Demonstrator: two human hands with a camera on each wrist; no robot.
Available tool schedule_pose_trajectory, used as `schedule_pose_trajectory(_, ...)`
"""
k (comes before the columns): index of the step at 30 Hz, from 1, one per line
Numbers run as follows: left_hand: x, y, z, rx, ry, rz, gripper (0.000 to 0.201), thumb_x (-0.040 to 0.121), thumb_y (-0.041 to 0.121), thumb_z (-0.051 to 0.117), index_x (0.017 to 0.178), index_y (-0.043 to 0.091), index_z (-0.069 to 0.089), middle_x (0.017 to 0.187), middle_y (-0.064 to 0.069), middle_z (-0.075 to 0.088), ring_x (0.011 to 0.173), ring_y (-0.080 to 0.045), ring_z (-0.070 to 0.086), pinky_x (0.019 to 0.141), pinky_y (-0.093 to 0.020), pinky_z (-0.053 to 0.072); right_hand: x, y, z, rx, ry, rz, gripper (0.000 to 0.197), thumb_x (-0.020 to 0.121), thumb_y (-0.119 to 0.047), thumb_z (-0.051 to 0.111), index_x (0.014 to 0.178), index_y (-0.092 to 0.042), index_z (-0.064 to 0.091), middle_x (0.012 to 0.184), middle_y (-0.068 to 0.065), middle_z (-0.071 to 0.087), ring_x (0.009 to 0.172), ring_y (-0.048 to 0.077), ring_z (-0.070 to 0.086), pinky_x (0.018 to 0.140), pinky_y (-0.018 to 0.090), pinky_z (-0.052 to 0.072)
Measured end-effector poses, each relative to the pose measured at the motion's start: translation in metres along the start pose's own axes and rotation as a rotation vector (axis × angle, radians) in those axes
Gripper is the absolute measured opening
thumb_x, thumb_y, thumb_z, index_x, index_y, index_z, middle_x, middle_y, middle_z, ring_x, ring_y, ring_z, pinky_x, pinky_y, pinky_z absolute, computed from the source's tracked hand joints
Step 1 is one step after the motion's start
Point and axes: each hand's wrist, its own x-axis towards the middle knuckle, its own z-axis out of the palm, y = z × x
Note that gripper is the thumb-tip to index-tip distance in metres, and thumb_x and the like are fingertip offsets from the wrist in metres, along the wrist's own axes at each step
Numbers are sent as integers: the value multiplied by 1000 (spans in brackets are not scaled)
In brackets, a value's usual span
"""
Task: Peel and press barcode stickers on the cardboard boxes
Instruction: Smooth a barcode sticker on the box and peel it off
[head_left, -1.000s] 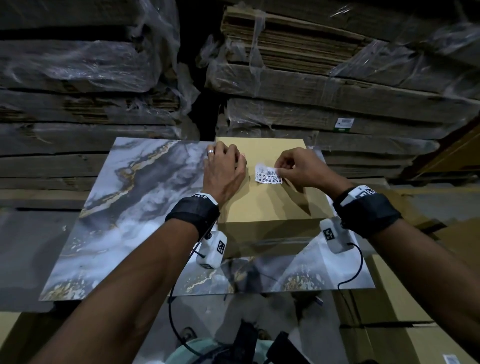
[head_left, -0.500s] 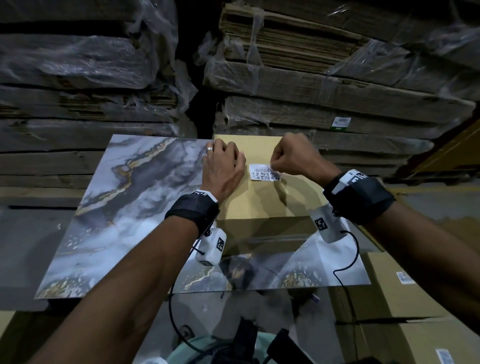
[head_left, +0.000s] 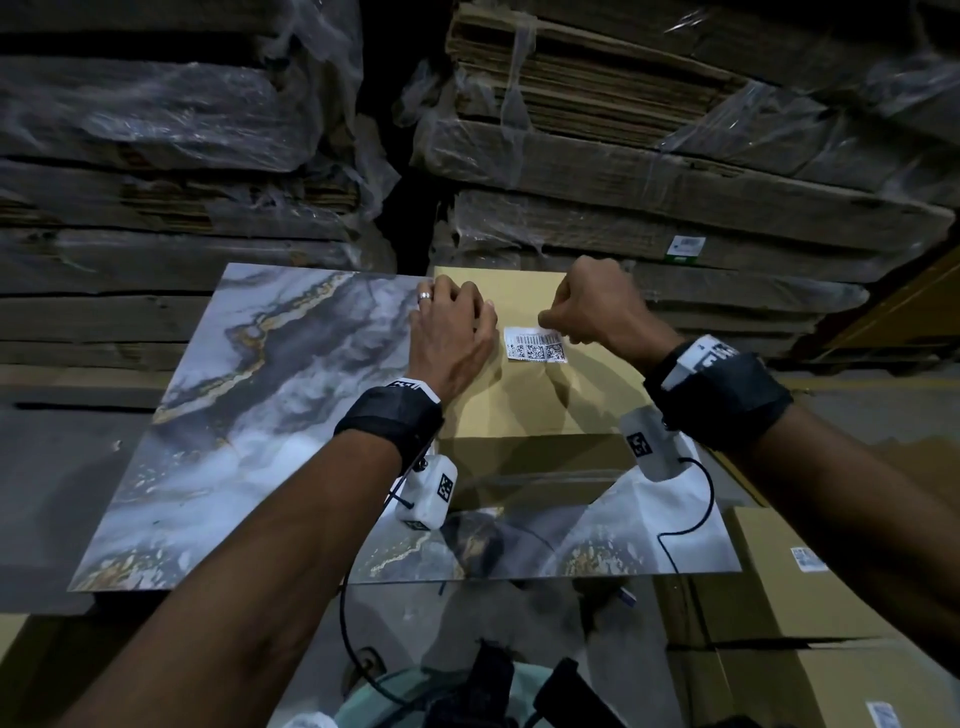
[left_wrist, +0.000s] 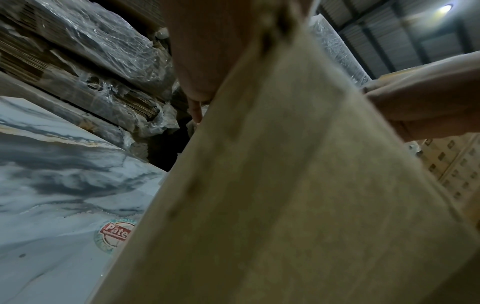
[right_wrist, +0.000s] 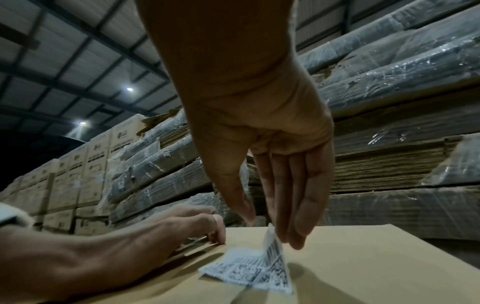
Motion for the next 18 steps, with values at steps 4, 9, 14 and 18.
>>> schedule_pose_trajectory(4, 0, 1, 0, -5, 7, -2, 32, 98, 40, 43, 99, 13, 60, 109, -10, 53, 108, -29, 44, 86, -48, 47, -11, 4, 9, -68, 160, -41, 37, 83, -43, 73, 97, -10, 76, 95, 15, 74, 94, 38, 67, 80, 40, 51)
schedule_pose_trajectory(9, 0, 1, 1, -11, 11, 5, 33, 97, 41, 43, 97, 13, 60, 108, -10, 53, 107, -30, 44, 85, -49, 47, -12, 24, 2, 107, -127, 77, 46, 84, -47, 80, 70, -4, 75, 62, 8, 73, 58, 22, 74, 64, 39, 65)
schedule_pose_trajectory(14, 0, 0, 0, -16, 8, 6, 33, 97, 41, 43, 97, 13, 60, 108, -11, 53, 108, -32, 44, 86, -50, 47, -11, 25, 9, 100, -199, 73, 18, 84, -20, 83, 72, -8, 79, 60, 1, 73, 55, 10, 71, 63, 29, 64)
schedule_pose_trajectory(18, 0, 1, 0, -19, 5, -2, 33, 97, 41, 42, 97, 13, 60, 108, -10, 53, 108, -31, 44, 86, -50, 47, -8, 22, 7, 71, -230, 84, 15, 83, -16, 79, 69, -9, 79, 61, 0, 74, 63, 11, 74, 69, 29, 64)
